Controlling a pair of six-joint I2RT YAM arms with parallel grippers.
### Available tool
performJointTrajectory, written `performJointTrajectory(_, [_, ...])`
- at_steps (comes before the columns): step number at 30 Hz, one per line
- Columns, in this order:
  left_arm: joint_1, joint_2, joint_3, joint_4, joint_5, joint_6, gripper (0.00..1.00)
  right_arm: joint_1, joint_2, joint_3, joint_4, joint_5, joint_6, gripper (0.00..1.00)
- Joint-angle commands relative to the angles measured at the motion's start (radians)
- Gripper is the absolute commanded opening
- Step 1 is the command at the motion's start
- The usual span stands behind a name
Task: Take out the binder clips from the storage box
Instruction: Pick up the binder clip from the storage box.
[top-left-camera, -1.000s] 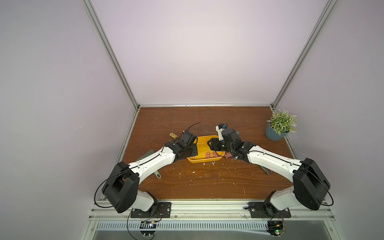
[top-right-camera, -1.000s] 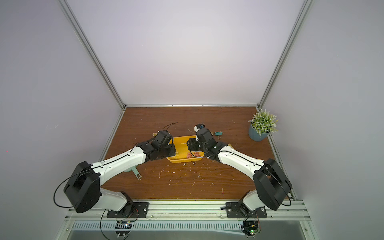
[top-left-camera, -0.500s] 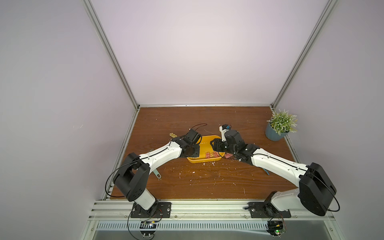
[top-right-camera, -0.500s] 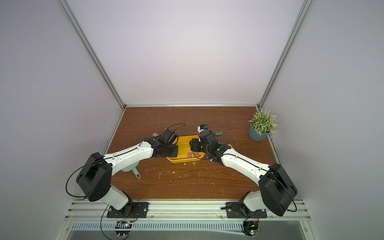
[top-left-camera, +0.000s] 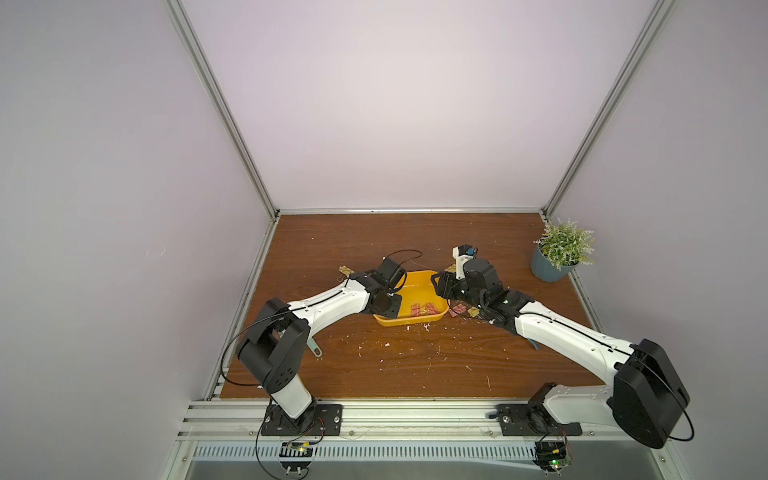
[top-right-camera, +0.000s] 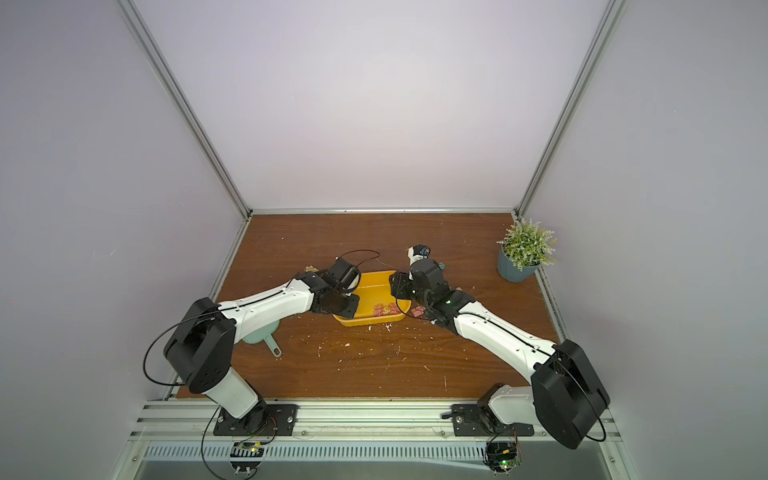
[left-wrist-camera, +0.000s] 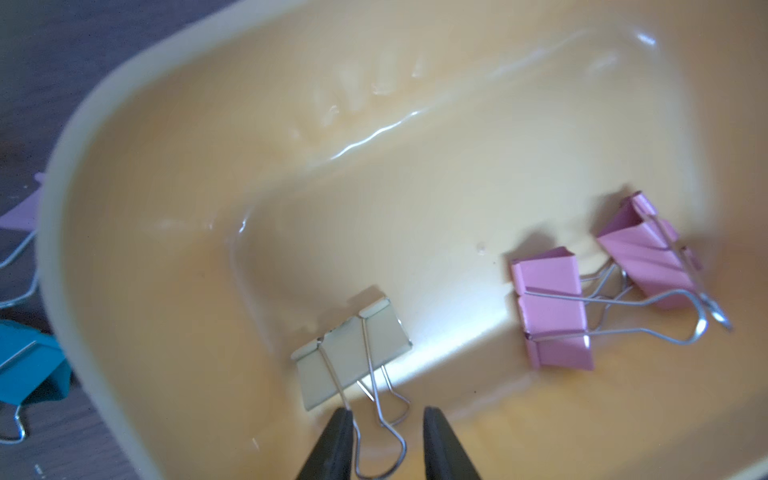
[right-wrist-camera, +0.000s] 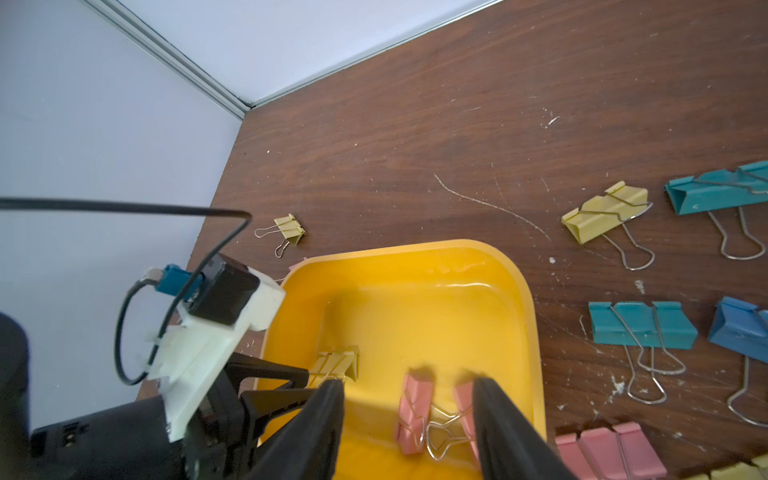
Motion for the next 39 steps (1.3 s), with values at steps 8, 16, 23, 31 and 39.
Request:
performJointTrajectory(8, [-0.019,0.022,0.048,-0.033,-0.069,0.124,0.25,-0.007,0.041,0.033,0.006,-0.05,-0.014,0.56])
performJointTrajectory(16, [-0.019,0.017,0.065,-0.036,-0.093,0.134,0.1,-0.011,0.033,0.027,-0.002,-0.041,-0.007,0.56])
performJointTrajectory(23, [-0.019,-0.014,0.091,-0.034,-0.125,0.111,0.02,-0.011,0.032,0.024,0.003,-0.05,0.007,0.56])
performJointTrajectory(31, [-0.016,-0.211,-0.008,0.132,-0.21,-0.022,0.0,-0.01,0.039,0.027,0.078,-0.191,-0.005,0.56])
performJointTrajectory(39, [0.127,-0.576,-0.349,0.497,-0.048,-0.248,0.0,0.003,0.077,0.069,0.126,-0.333,-0.007,0.55])
